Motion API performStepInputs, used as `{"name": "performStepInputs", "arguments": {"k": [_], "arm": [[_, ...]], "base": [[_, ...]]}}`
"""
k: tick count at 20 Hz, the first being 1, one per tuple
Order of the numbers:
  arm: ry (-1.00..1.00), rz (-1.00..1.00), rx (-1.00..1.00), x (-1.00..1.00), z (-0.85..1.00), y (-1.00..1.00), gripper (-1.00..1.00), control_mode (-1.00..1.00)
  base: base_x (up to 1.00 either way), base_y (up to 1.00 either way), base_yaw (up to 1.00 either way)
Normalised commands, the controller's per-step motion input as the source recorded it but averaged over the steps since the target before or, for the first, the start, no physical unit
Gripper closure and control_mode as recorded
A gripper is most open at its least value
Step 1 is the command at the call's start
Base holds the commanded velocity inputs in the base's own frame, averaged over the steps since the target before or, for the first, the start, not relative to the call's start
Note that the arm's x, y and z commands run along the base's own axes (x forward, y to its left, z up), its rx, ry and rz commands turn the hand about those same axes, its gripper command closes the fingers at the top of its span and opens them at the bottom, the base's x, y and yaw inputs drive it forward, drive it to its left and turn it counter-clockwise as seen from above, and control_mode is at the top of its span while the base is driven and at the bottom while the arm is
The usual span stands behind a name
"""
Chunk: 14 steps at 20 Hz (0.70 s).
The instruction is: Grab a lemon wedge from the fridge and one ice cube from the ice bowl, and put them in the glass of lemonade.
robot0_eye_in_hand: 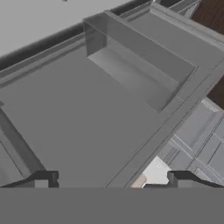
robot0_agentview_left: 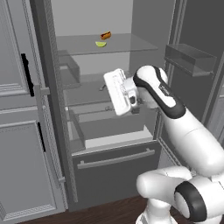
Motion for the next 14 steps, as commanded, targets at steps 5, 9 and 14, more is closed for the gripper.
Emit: {"name": "performStepInputs", "arguments": {"k": [5, 9, 14], "arm": [[0.18, 0.01, -0.48, -0.02, 0.29, -0.59, -1.00, -1.00], [-0.09, 0.06, -0.41, -0.46, -0.09, -0.63, -1.00, -1.00], [-0.35, 0.06, -0.23, -0.96, -0.62, -0.66, -1.00, -1.00]], "base": [[0.00, 0.00, 0.00], [0.00, 0.00, 0.00], [0.00, 0.00, 0.00]]}}
